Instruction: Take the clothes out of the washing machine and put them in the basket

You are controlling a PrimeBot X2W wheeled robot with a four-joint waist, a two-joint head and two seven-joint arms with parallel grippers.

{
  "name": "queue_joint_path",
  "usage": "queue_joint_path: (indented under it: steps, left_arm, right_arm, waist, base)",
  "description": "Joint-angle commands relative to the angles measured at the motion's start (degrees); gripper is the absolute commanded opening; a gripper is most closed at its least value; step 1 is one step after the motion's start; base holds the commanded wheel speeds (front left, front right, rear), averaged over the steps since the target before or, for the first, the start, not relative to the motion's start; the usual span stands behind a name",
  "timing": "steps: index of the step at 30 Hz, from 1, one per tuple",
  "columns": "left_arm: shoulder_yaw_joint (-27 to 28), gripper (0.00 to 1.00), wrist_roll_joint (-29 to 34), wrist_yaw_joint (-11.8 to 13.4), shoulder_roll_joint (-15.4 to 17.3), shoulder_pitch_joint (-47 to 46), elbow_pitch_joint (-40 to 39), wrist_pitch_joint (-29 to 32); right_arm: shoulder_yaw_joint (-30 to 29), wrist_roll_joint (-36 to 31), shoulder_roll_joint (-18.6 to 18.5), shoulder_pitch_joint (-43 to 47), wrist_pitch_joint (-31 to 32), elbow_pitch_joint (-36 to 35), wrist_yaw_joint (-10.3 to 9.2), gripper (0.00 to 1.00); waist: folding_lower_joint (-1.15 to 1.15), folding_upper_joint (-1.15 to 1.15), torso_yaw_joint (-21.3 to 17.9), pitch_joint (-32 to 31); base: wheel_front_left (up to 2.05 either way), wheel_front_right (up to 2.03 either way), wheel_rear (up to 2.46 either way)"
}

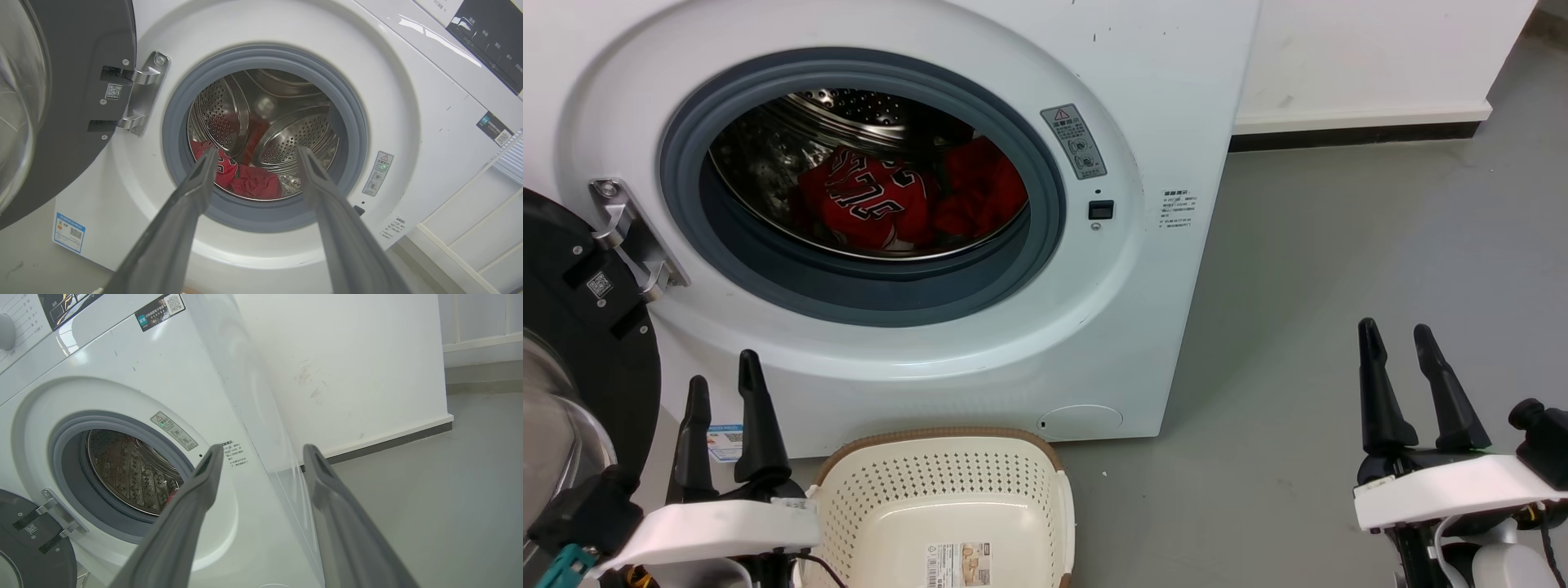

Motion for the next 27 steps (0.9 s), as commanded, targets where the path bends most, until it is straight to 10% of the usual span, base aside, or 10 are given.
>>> queue_joint_path:
  steps: [1,13,27]
  left_arm:
    - [-0.5,1.0,2.2,0.6,0.1,-0.2,-1.2,-0.5]
    - [-3.9,1.0,11.9,3.9,0.2,1.1,-3.3,-2.3]
    - [-6.5,1.0,19.9,1.3,0.1,3.2,3.4,-4.1]
  right_arm:
    - [0.2,-1.6,0.0,0.0,-0.5,-0.7,0.01,1.0]
    - [1.2,-10.1,0.0,0.3,-2.2,-0.7,0.01,1.0]
    - [1.2,-19.2,0.0,0.9,-4.0,2.2,0.0,1.0]
  waist:
    - [0.0,0.0,0.0,0.0]
    - [0.0,0.0,-0.4,0.0]
    - [0.0,0.0,-1.0,-0.2]
  base:
    - [0.0,0.0,0.0]
    - [0.0,0.0,0.0]
    - [0.0,0.0,0.0]
